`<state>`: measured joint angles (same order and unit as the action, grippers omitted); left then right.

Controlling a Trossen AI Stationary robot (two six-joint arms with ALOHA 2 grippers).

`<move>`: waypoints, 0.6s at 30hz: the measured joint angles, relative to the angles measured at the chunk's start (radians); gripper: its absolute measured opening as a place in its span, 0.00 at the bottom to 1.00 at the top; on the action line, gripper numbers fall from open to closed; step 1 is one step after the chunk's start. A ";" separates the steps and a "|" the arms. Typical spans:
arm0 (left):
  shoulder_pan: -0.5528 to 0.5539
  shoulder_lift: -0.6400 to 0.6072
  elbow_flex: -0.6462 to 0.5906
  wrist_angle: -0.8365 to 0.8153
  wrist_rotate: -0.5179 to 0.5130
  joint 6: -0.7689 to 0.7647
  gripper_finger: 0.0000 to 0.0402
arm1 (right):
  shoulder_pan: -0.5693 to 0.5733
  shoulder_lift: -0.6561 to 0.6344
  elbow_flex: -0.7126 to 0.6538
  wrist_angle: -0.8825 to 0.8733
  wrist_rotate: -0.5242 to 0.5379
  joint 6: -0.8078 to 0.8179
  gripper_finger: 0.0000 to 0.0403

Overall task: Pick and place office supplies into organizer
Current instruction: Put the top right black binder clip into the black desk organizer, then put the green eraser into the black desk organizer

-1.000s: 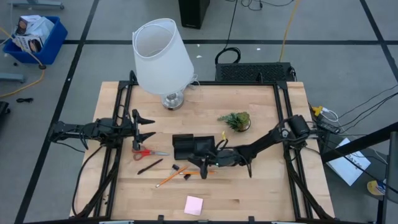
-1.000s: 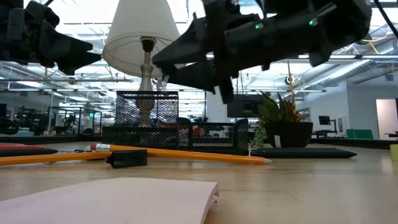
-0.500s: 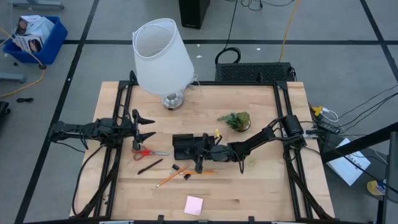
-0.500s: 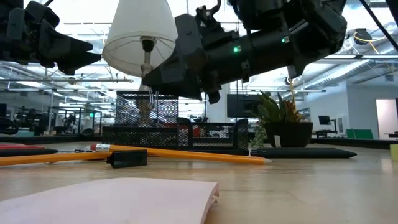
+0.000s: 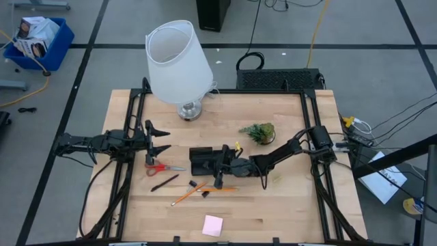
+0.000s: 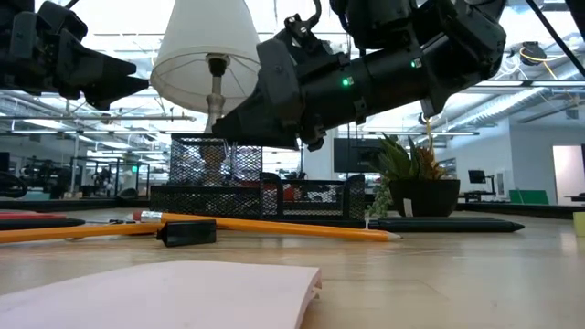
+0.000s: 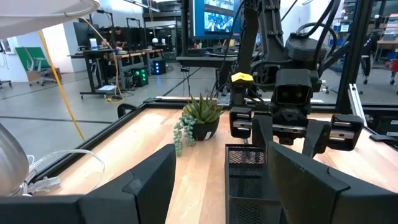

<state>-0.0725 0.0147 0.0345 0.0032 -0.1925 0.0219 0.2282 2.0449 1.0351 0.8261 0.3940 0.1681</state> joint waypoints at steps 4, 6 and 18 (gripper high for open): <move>0.000 0.000 0.000 0.000 0.000 0.000 0.64 | 0.000 0.000 0.000 0.000 -0.001 0.001 0.44; 0.000 0.000 0.000 0.000 0.000 0.000 0.64 | -0.001 0.000 0.000 0.001 -0.001 0.002 0.46; 0.000 0.000 0.000 0.000 0.000 0.000 0.64 | 0.002 0.000 0.000 0.007 -0.004 0.033 0.62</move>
<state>-0.0725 0.0150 0.0345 0.0032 -0.1926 0.0219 0.2306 2.0449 1.0351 0.8330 0.3901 0.2010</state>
